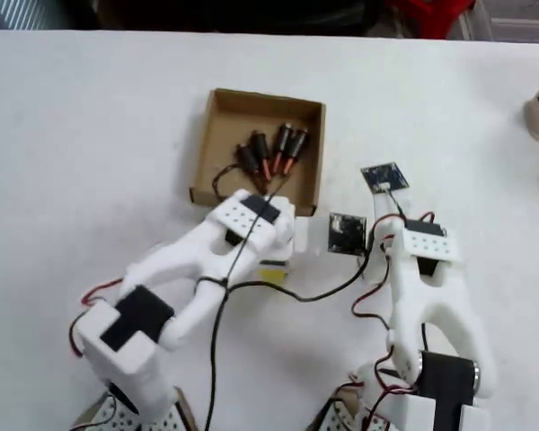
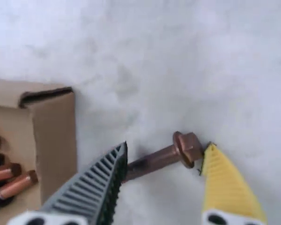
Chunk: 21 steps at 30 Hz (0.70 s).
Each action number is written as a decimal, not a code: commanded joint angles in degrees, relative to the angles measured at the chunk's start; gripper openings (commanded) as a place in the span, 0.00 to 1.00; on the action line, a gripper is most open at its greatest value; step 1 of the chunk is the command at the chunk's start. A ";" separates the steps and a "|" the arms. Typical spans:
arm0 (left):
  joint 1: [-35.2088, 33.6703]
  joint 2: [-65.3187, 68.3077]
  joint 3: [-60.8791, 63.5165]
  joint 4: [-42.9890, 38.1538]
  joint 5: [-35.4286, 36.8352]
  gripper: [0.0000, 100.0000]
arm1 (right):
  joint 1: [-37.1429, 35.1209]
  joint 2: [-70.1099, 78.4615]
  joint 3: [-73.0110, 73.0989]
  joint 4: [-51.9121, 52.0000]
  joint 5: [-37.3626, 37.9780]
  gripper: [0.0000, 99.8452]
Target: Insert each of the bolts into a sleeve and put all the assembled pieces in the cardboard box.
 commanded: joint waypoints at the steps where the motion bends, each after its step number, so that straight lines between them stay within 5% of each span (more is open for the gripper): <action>1: 0.31 1.36 -3.16 -0.88 -0.97 0.21 | 0.40 -2.33 -0.26 -0.40 2.55 0.02; 13: 0.04 0.57 -1.67 -0.53 1.58 0.03 | 0.40 -2.33 -0.18 -0.31 3.25 0.02; 17: 0.04 0.48 -2.29 0.88 10.81 0.03 | 0.40 -2.33 -0.18 -0.31 3.34 0.02; 21: -0.04 0.57 -5.71 4.13 29.19 0.03 | 0.40 -2.33 -0.18 -0.31 3.43 0.02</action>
